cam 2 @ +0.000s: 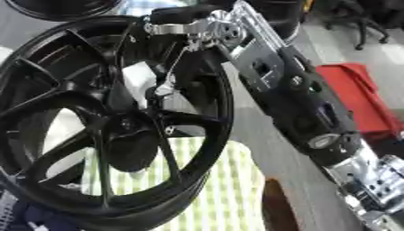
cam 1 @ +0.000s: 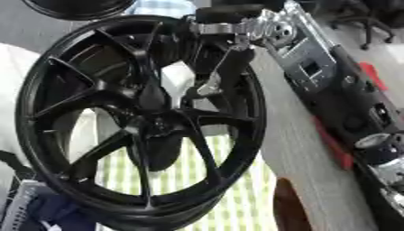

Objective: Pull the pin out of the wheel hub.

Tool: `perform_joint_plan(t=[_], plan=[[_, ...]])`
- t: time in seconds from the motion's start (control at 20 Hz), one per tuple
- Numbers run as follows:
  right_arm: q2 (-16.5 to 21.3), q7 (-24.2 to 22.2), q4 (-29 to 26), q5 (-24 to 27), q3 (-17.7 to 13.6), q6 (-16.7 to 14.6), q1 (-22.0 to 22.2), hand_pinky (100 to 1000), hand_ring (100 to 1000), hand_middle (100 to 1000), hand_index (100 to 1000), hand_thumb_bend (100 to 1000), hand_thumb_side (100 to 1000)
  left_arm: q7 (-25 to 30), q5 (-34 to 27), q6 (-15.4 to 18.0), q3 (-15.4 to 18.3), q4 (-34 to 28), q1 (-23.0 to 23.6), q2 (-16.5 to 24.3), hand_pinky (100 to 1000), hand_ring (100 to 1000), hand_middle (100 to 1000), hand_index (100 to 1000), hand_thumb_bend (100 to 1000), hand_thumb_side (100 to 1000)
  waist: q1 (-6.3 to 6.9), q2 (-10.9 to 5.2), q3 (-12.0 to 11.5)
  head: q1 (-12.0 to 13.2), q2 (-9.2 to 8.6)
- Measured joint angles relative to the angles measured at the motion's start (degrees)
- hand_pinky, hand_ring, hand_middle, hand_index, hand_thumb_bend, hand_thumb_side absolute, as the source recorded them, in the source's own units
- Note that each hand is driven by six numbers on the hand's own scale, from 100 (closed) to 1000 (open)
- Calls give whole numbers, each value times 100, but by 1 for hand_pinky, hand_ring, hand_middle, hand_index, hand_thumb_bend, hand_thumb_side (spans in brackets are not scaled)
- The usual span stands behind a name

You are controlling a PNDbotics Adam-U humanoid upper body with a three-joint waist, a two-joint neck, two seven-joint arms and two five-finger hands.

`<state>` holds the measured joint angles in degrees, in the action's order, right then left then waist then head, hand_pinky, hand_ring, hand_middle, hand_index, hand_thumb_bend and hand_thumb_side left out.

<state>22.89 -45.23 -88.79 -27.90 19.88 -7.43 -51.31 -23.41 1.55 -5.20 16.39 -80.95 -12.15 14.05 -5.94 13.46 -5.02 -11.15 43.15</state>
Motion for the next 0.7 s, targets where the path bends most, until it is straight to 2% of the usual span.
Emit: perform_joint_plan(t=[0.45, 0.7], plan=[[0, 90, 85, -53, 0, 23, 2, 683, 677, 663, 754, 457, 267, 41, 0, -8, -34, 0, -50, -51, 796, 909, 579, 711, 558, 532, 0, 38, -64, -3, -50], [1, 89, 103, -54, 29, 22, 41, 680, 670, 613, 720, 443, 249, 52, 0, -2, -36, 0, -57, -51, 797, 910, 579, 711, 556, 533, 4, 57, -86, -4, -50]])
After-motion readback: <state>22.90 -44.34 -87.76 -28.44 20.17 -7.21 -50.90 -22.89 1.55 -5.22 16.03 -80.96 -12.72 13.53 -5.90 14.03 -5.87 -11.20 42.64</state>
